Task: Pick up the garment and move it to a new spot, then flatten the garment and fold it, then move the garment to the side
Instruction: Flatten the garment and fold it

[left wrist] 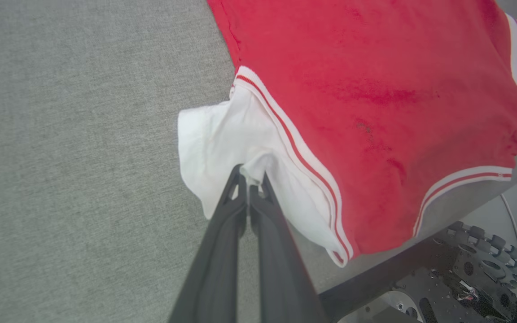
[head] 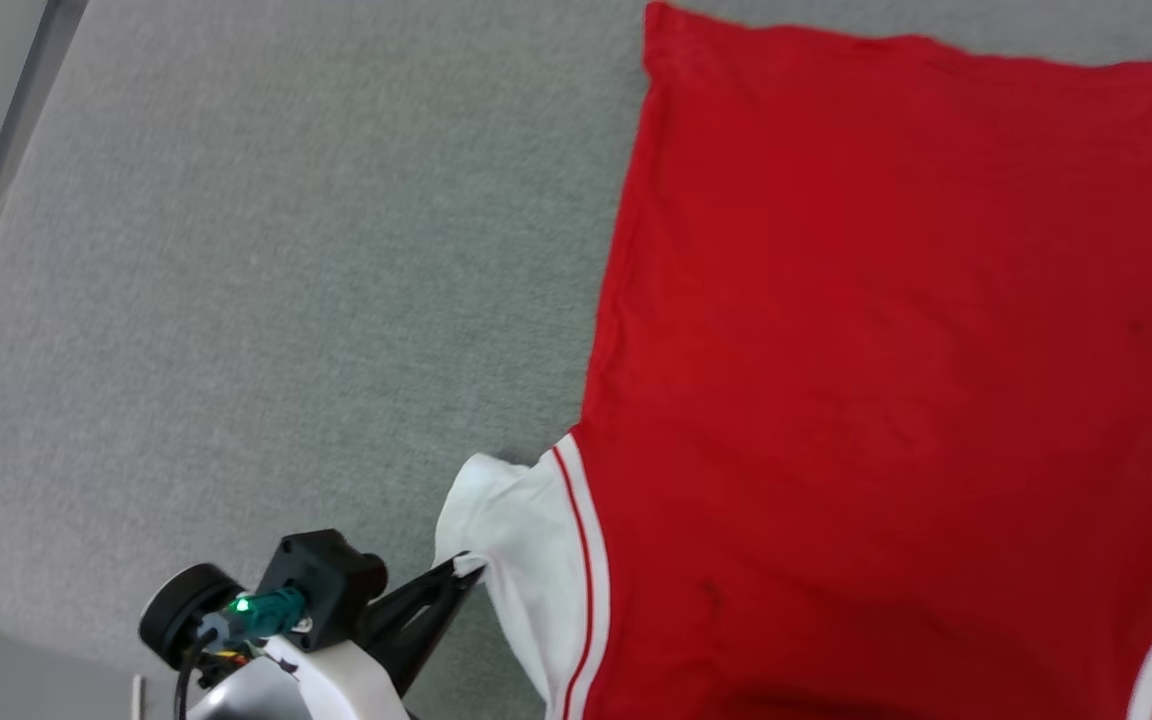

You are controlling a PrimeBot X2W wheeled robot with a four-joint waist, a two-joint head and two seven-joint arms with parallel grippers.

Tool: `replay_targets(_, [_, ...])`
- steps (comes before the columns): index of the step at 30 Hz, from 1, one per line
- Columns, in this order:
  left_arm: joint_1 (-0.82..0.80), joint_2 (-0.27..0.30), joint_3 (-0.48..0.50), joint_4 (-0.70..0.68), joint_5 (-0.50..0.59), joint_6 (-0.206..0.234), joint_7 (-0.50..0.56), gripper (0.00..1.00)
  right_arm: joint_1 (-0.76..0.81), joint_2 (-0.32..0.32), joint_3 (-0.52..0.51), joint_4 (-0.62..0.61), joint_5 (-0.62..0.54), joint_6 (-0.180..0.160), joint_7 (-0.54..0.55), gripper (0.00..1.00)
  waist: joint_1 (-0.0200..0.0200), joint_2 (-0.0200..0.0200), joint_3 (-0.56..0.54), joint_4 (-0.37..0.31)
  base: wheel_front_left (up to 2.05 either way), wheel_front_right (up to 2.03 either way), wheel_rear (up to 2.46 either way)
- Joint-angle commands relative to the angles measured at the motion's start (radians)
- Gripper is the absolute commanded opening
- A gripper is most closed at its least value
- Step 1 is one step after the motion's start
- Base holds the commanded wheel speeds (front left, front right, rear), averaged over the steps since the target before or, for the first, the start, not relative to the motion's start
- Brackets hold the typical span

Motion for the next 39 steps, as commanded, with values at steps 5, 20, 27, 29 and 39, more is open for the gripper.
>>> replay_targets(5, [-0.044,-0.036,-0.021,0.01,0.017,-0.017,-0.02,0.0,-0.082,0.03,-0.07,0.072,-0.128,-0.001,0.039,1.0,-0.0003,0.0,0.098,0.093,0.0,0.0,0.0])
replay_targets(20, [-0.084,-0.084,-0.044,0.07,0.026,-0.042,-0.068,0.0,-0.033,0.099,-0.154,0.1,-0.264,-0.001,0.086,1.0,-0.0003,0.0,0.147,0.152,0.0,0.0,0.0])
replay_targets(27, [-0.098,-0.097,-0.051,0.093,0.024,-0.044,-0.072,0.0,0.028,0.066,-0.109,0.097,-0.261,-0.001,0.09,0.0,-0.0003,0.0,0.132,0.155,0.0,0.0,0.0])
replay_targets(29, [-0.095,-0.097,-0.051,0.099,0.024,-0.04,-0.075,0.0,0.041,0.054,-0.102,0.097,-0.258,-0.001,0.083,0.0,-0.0003,0.0,0.119,0.152,0.0,0.0,0.0])
replay_targets(39, [-0.068,-0.084,-0.033,0.109,0.014,-0.014,-0.077,0.0,0.141,0.045,-0.078,0.115,-0.23,-0.001,0.034,0.0,-0.0003,0.0,0.009,0.088,0.0,0.0,0.0])
